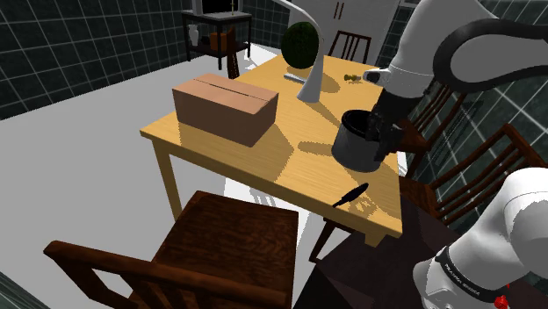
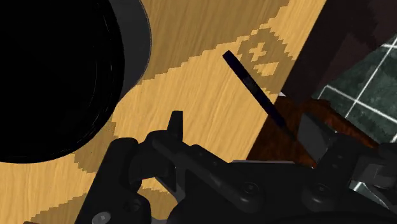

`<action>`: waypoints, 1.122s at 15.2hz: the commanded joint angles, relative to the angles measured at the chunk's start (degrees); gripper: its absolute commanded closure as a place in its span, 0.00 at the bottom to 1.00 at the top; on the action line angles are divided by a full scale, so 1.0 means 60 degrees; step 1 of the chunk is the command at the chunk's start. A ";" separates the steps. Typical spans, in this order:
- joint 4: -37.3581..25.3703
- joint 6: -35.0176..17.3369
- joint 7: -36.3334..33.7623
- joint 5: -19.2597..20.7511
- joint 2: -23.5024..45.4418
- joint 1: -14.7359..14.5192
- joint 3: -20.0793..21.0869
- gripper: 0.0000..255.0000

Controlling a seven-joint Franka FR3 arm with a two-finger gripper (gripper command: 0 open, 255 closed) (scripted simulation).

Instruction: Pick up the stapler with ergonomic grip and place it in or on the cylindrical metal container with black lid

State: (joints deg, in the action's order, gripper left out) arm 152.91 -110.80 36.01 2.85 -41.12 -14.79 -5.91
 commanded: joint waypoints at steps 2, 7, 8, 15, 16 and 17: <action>0.0679 -0.1031 0.1574 0.0155 0.0258 -0.0780 -0.0099 0.00; 0.1926 -0.2750 0.4092 0.0524 0.0589 -0.1972 -0.0348 0.00; 0.2170 -0.3098 0.4572 0.0612 0.0664 -0.2191 -0.0408 0.00; 0.2617 -0.4439 0.4564 0.0690 0.1559 -0.2196 -0.0515 0.00; 0.2648 -0.4554 0.4564 0.0694 0.1644 -0.2197 -0.0523 0.00; 0.2649 -0.4554 0.4564 0.0694 0.1643 -0.2196 -0.0523 0.00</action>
State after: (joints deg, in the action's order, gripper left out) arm 168.74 -137.68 63.34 6.99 -31.60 -27.98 -8.98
